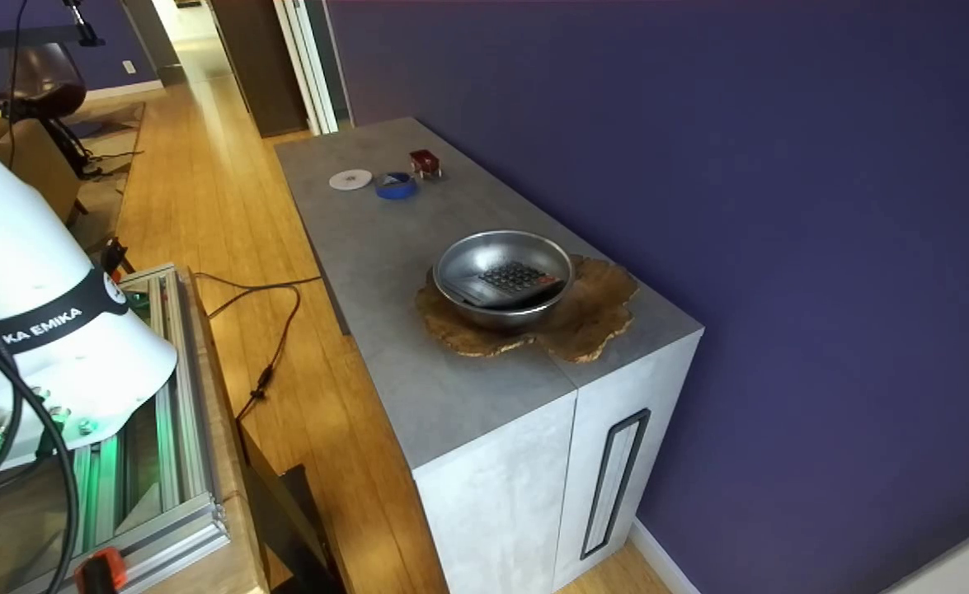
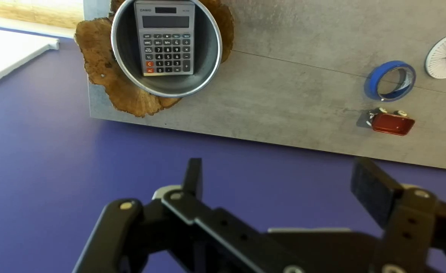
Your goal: Take the metal bowl off of the wooden plate and place it on the left
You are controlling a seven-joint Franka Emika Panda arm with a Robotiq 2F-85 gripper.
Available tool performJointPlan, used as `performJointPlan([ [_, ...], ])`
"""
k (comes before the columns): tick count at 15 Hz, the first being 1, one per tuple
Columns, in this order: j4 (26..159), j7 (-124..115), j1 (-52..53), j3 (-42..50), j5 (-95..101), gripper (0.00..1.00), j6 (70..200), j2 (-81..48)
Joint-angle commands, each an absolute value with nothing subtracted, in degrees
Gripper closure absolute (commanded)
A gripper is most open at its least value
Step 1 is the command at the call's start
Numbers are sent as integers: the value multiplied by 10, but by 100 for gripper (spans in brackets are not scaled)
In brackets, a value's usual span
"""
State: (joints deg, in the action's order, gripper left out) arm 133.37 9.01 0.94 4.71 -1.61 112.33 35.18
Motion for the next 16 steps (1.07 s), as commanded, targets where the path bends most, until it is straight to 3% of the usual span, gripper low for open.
performJointPlan([
  [1,1332,68,15,21,-18,0,1130,319],
  [7,1389,-77,14,-71,25,0,1259,199],
  [14,1488,-91,-82,43,21,0,1334,126],
  [16,1476,-96,-74,34,36,0,1321,122],
])
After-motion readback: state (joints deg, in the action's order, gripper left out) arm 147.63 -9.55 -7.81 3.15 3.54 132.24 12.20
